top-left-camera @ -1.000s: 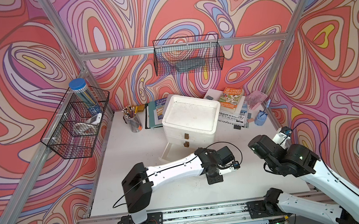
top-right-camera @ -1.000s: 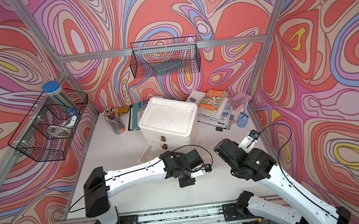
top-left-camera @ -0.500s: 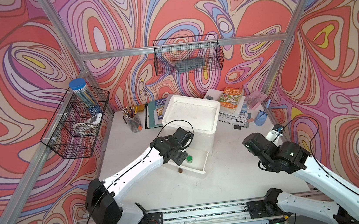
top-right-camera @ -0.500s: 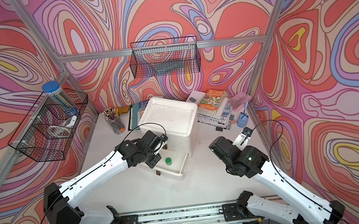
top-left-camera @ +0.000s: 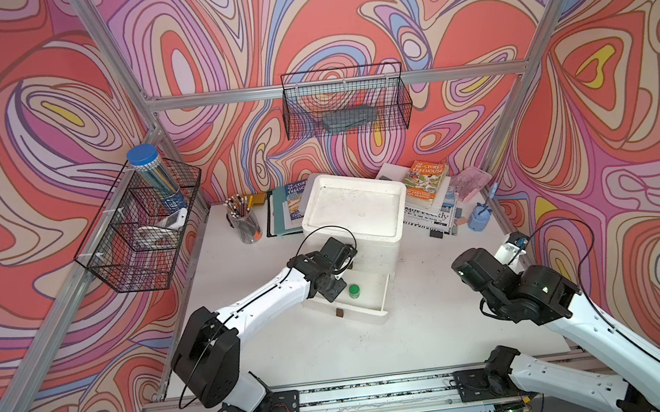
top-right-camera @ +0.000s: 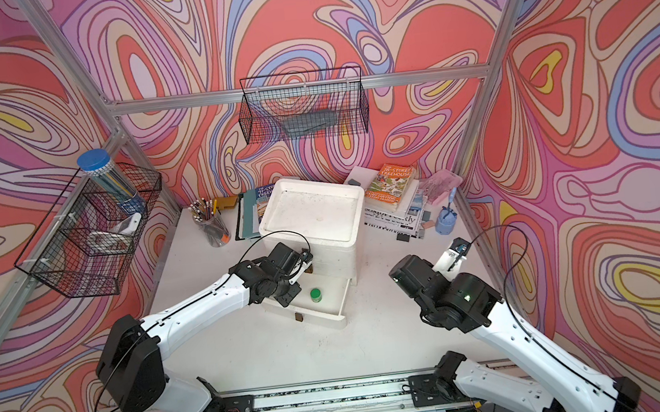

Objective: Put the paint cans in the drawer according to color
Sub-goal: Place the paint can in the drawer.

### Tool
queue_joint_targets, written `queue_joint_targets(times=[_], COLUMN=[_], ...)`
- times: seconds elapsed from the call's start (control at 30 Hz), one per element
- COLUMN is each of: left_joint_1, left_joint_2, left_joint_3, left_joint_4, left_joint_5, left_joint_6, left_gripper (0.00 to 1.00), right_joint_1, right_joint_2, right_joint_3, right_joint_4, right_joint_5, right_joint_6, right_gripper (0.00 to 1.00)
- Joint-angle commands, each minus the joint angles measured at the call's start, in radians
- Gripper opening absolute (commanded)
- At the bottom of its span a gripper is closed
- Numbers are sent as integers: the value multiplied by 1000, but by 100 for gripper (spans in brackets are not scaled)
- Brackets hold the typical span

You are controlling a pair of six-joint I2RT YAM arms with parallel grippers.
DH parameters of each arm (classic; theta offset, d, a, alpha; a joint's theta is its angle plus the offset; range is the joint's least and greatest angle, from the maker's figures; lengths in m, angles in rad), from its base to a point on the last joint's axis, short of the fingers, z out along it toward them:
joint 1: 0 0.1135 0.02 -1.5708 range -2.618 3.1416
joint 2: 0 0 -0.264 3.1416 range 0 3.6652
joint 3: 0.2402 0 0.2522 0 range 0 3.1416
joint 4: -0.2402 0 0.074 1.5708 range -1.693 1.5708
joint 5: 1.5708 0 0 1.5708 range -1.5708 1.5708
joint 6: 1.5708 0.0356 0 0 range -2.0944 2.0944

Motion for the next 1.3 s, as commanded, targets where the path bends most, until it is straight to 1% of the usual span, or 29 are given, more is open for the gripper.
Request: queue_joint_targets(times=[0.0, 0.07, 0.2, 0.33, 0.43, 0.5, 0.57, 0.63, 0.73, 0.87, 1.0, 1.07, 1.17, 1.27], left_joint_1=[17, 17, 22, 37, 53, 59, 60, 60, 60, 60, 60, 60, 60, 60], left_joint_2=[85, 79, 65, 134, 185, 208, 216, 214, 180, 68, -77, -150, -279, -436], left_joint_3=[-26, -40, -78, -27, 19, 45, 60, 73, 88, 77, 12, -38, -117, -215], left_joint_4=[-3, 5, 57, 27, -5, -21, -22, -24, -27, -22, 11, 34, 62, 106], left_joint_5=[70, 106, 117, 97, 92, 98, 98, 98, 110, 137, 155, 158, 176, 252], left_joint_6=[137, 209, 335, 413, 435, 438, 434, 428, 412, 398, 373, 356, 302, 177], left_gripper=[29, 29, 28, 28, 31, 37, 50, 58, 61, 59, 50, 44, 37, 31], right_joint_1=[-7, -6, -6, -6, -6, -6, -6, -6, -6, -6, -5, -6, -6, -6], right_joint_2=[-8, -12, -14, -10, -8, -14, -23, -29, -32, -24, 10, 40, 92, 172], right_joint_3=[-15, -18, -27, -27, -21, -20, -21, -24, -28, -36, -46, -48, -52, -24], right_joint_4=[-13, -13, -6, 6, 4, -2, -5, -8, -9, 21, 107, 177, 349, 444], right_joint_5=[6, 6, 5, 1, 1, 3, 2, 3, 0, -12, -57, -94, -208, -311], right_joint_6=[9, 10, 5, -10, -14, -14, -12, -11, -10, -39, -127, -200, -391, -533], right_gripper=[54, 54, 54, 54, 54, 54, 54, 54, 54, 54, 54, 54, 54, 54])
